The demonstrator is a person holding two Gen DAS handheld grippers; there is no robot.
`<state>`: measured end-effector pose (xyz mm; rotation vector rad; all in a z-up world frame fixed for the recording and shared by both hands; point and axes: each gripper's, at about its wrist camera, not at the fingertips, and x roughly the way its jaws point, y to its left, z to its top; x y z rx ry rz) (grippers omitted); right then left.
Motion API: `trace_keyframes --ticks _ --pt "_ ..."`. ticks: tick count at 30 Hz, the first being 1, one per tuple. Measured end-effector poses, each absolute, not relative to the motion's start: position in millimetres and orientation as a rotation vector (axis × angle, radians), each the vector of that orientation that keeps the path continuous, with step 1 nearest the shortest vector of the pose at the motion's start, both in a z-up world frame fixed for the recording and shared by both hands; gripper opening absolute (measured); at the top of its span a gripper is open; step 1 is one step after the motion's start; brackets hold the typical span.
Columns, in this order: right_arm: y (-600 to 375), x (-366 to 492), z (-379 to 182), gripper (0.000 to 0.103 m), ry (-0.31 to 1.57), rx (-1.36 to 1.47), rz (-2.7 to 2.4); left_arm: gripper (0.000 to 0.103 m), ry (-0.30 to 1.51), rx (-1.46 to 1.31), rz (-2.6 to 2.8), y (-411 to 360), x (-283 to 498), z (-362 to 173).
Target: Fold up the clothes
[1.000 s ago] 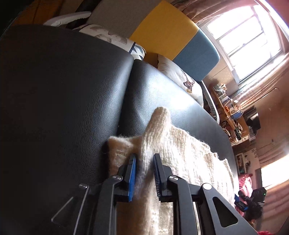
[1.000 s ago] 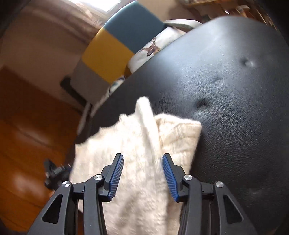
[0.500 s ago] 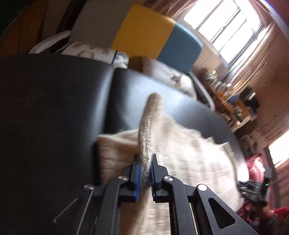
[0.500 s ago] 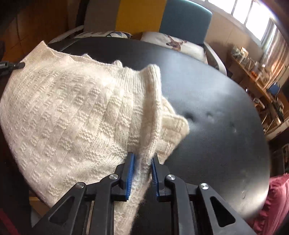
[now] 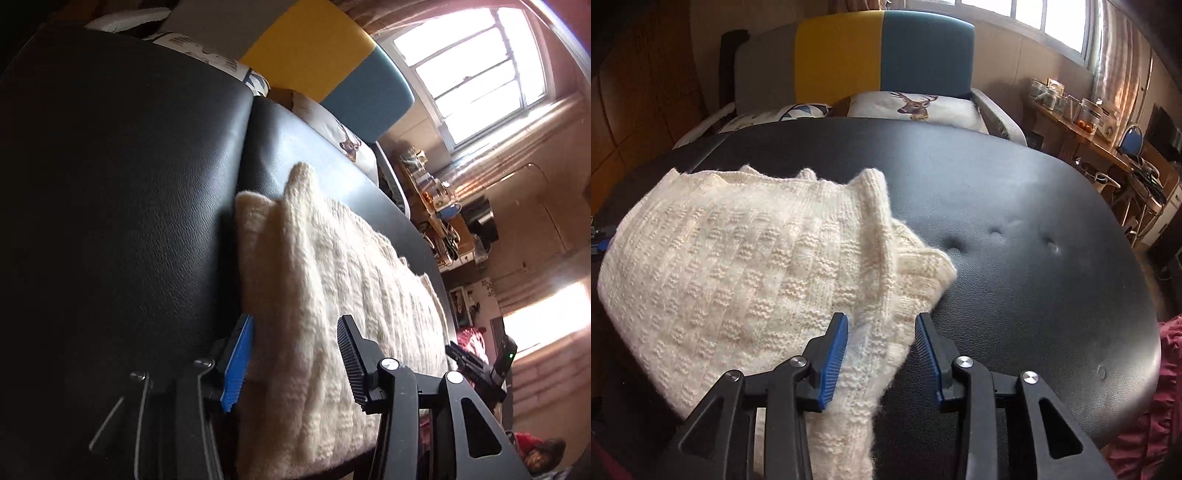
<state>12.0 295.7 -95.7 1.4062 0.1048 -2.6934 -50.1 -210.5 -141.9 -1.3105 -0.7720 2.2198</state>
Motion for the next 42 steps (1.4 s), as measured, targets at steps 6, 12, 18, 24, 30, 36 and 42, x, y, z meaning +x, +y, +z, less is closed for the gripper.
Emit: trace_keyframes --ticks 6,12,18,24,30,36,42 --pt "277.5 3.2 -78.6 0.039 0.076 1.286 -2.693 0.009 -0.676 -1.328 2.219 -196.1 -32.3 -139.4" --pt "259.7 -27.6 -106.2 0.039 0.125 1.399 -2.599 0.022 -0.547 -1.414 2.342 -199.4 -14.9 -131.6" --pt "283.2 -28.5 -118.6 0.042 -0.141 1.343 -2.578 0.069 -0.192 -1.098 2.377 -145.5 -44.2 -50.1" --pt "285.1 -22.9 -122.6 0.043 -0.157 1.259 -2.601 0.079 0.133 -1.169 2.079 -28.4 -104.4 -56.7" --pt "285.2 -18.7 -123.1 0.044 -0.151 1.216 -2.607 0.079 0.165 -1.401 1.978 4.1 -145.4 -104.2" --pt "279.5 -20.5 -118.4 0.044 -0.116 1.256 -2.618 0.013 0.172 -1.342 2.042 2.6 -133.7 -110.7" --pt "265.8 -15.7 -98.1 0.044 -0.008 1.183 -2.699 0.007 0.095 -1.143 2.254 -7.1 -112.7 -79.6"
